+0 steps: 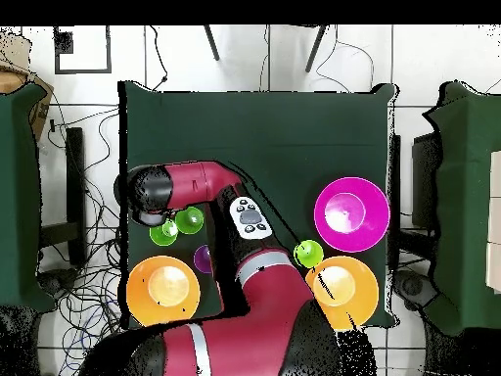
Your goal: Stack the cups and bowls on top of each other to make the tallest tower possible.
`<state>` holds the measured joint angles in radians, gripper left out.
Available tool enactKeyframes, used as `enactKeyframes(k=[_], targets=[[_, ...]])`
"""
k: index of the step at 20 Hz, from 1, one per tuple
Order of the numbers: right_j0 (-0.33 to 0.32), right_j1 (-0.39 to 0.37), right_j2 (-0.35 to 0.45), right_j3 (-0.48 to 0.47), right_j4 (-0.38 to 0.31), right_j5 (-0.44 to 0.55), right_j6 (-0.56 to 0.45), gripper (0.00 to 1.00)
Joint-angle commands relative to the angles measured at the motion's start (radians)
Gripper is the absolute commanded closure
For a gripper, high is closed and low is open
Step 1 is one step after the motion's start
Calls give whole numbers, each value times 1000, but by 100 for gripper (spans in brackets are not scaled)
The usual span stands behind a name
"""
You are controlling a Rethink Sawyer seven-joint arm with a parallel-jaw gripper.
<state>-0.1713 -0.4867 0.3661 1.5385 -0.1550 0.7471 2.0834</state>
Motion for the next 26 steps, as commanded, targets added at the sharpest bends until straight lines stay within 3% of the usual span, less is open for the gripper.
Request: enactKeyframes(k=[1,11,19,26], targets=[[-12,-18,43,3,-12,-22,-19,0],[-6,-55,72,64,59,-19,56,0],[-13,15,72,42,42,-96,21,0],[22,114,58,-29,11,-187,20,0]])
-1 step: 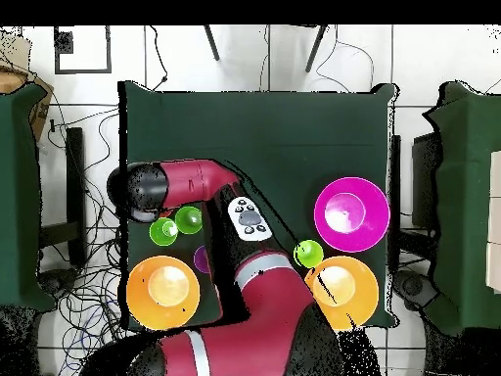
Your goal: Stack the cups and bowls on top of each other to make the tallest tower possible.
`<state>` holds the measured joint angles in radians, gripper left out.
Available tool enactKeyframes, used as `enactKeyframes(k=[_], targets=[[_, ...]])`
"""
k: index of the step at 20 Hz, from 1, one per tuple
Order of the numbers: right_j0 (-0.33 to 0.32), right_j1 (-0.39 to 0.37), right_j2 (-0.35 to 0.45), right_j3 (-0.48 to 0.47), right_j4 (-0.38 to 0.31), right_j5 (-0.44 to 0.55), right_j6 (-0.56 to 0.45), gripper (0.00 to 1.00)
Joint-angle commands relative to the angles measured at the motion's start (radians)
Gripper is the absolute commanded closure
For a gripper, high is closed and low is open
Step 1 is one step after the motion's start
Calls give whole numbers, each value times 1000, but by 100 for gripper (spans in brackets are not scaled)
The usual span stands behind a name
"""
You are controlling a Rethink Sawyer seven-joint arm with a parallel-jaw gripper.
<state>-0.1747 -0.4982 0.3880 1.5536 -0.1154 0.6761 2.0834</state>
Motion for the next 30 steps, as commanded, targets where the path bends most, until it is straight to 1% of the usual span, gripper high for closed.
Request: enactKeyframes(k=[1,4,9,16,22,27,30], targets=[[30,132,34,-53,-28,-120,22,0],[48,140,21,-74,-29,-134,32,0],[53,163,16,-97,-24,-141,26,0],[90,125,-3,-94,1,-126,79,0],[84,113,6,-78,15,-128,81,0],[67,127,14,-66,2,-163,62,0],[79,108,11,-46,7,-182,88,0]])
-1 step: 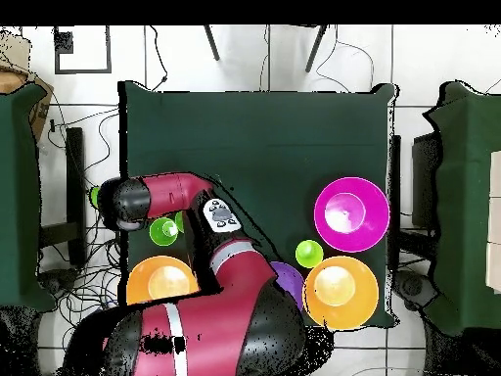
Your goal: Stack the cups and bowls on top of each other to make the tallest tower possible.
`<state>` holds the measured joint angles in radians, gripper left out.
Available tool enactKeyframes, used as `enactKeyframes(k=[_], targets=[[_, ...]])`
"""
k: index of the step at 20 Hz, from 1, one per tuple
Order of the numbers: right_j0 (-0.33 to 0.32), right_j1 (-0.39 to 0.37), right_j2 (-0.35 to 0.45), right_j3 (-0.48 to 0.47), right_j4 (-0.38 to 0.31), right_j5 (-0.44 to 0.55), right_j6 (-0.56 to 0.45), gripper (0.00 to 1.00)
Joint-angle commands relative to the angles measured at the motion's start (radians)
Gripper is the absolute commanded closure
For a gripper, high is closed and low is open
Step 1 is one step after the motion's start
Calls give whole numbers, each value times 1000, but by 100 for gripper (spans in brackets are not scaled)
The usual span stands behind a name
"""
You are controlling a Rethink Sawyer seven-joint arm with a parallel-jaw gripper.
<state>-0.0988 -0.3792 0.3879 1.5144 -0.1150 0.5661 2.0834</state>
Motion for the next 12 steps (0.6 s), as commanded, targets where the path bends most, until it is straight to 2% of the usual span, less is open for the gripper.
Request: enactKeyframes(k=[1,4,7,12], targets=[[12,-23,3,-2,10,-69,101,0],[28,-17,-16,-16,2,-88,112,0],[12,18,-9,-14,-14,-133,91,0],[0,-5,-8,25,-21,-145,80,0]])
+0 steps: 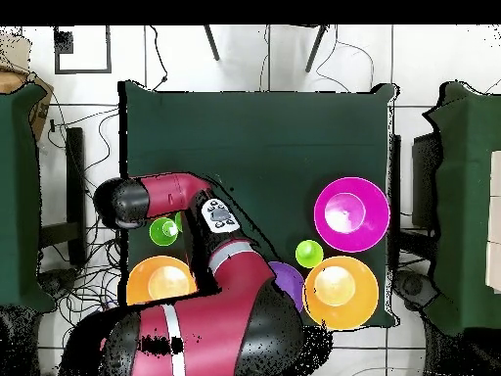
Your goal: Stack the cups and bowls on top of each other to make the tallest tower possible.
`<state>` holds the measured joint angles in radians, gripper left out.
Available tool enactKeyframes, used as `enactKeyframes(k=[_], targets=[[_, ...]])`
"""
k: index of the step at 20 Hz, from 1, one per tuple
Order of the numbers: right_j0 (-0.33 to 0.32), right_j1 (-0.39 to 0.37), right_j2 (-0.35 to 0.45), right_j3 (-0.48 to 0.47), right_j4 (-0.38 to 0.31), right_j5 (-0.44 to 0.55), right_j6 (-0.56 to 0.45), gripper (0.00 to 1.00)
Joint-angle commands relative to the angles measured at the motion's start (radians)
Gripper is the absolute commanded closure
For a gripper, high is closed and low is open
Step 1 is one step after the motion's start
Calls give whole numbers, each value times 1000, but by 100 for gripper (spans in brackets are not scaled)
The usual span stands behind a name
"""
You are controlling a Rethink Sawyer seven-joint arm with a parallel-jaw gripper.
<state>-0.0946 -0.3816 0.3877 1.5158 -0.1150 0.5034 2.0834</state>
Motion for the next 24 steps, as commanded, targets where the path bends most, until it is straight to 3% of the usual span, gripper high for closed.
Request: enactKeyframes(k=[1,16,24], targets=[[-15,10,4,16,-21,-78,62,0],[-14,41,-8,-32,-28,-62,34,0],[-4,59,-36,-57,-71,-74,2,0]])
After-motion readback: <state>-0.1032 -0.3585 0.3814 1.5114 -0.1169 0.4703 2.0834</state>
